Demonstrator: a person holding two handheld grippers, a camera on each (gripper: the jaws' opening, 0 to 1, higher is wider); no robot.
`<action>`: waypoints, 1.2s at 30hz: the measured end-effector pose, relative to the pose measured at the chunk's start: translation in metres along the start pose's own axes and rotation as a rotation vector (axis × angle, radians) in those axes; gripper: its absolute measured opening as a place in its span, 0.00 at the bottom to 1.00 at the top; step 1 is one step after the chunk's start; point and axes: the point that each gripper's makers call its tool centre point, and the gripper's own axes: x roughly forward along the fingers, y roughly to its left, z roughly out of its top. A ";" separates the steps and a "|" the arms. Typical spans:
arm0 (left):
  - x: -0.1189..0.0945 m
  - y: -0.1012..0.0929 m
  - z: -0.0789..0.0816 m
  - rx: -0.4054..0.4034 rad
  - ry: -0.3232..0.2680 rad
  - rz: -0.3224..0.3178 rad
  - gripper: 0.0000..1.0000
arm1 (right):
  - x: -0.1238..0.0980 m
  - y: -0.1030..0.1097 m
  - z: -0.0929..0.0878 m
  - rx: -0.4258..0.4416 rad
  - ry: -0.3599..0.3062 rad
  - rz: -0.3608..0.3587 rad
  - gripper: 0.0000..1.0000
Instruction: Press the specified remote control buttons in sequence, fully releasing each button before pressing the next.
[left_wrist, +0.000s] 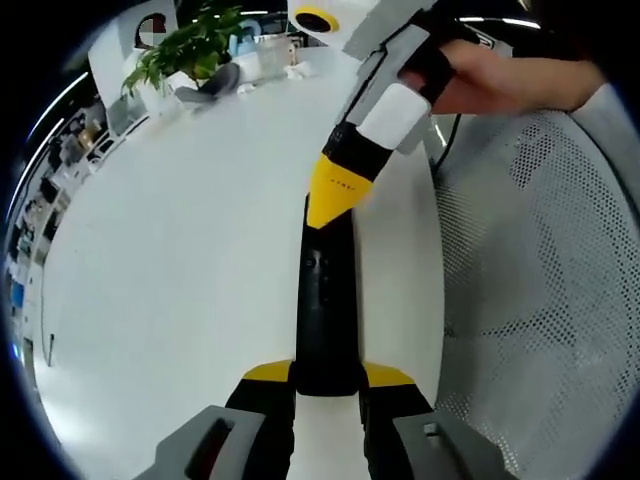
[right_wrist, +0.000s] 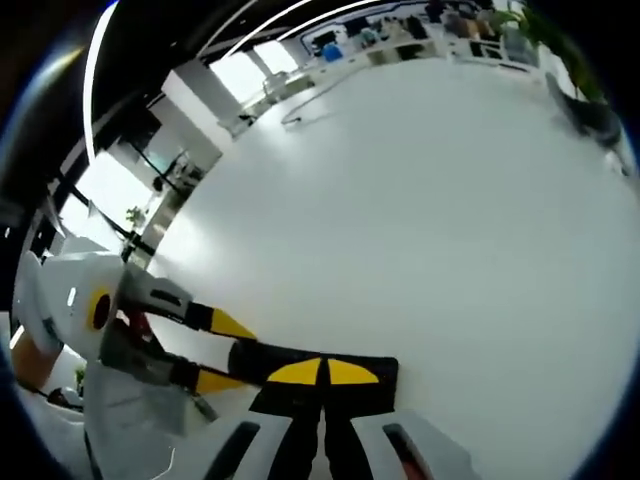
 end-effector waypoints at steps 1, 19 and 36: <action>0.000 -0.001 0.000 -0.001 0.000 -0.001 0.23 | 0.000 0.000 0.000 0.000 0.000 0.000 0.00; 0.002 -0.018 0.004 -0.034 -0.017 0.014 0.23 | 0.001 0.002 -0.014 0.053 0.092 0.015 0.00; 0.000 -0.031 0.003 -0.102 -0.079 0.041 0.23 | -0.002 0.003 -0.025 0.042 0.137 0.014 0.00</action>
